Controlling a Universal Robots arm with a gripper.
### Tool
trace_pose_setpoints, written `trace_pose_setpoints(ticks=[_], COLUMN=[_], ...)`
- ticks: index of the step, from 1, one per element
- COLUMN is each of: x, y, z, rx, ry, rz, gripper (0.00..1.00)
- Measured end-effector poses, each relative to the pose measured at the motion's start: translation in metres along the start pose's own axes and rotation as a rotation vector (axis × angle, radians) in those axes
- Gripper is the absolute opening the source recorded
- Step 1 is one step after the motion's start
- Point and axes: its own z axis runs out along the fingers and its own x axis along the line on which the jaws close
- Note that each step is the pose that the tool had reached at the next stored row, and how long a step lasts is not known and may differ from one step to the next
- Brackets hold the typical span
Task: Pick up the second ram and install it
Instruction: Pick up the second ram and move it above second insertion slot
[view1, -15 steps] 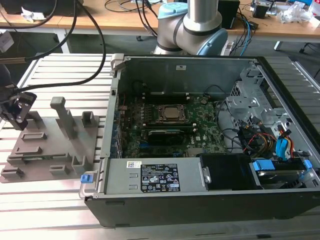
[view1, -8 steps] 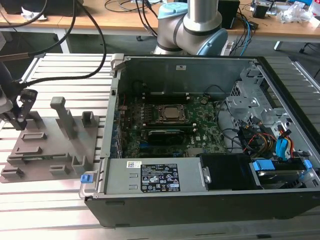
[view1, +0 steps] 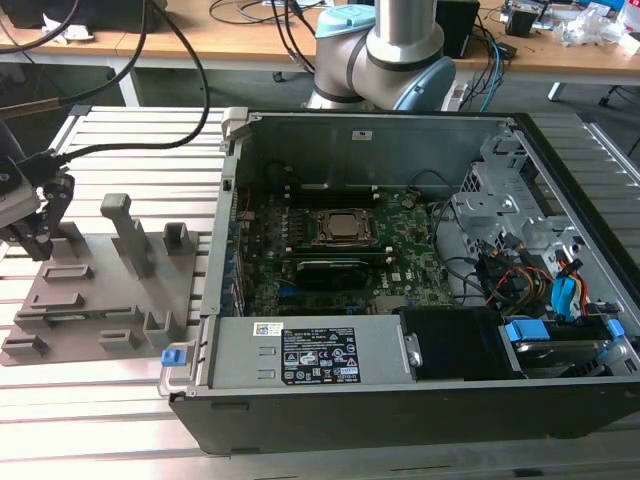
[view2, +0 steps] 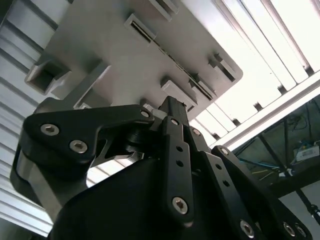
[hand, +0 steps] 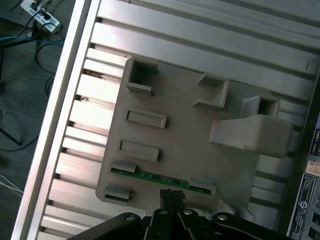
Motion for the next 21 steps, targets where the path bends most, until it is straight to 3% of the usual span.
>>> trace_pose_setpoints(ticks=[10,18,21], x=[0.0,0.0,0.0], y=[0.0,0.0,0.0], z=[0.0,0.0,0.0], rx=[-0.0005,-0.0009,-0.001], ry=[0.0035,0.0052,0.0062], rz=[-0.248,-0.378,-0.447], gripper=[0.11,0.11,0.11])
